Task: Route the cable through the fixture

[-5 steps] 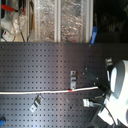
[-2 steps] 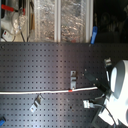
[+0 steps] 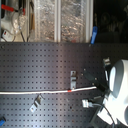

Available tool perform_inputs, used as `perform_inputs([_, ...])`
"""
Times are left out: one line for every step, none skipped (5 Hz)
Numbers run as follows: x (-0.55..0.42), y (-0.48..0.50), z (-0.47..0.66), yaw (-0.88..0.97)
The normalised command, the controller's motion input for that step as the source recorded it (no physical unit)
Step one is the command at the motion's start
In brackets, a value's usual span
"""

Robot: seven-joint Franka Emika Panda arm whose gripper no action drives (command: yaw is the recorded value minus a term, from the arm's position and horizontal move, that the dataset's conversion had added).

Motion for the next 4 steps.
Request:
perform_inputs([-0.044,0.041,0.35,0.0])
perform_inputs([-0.07,0.033,0.21,0.0])
perform_inputs([-0.329,0.072,0.0,0.0])
perform_inputs([-0.497,0.05,-0.01,0.0])
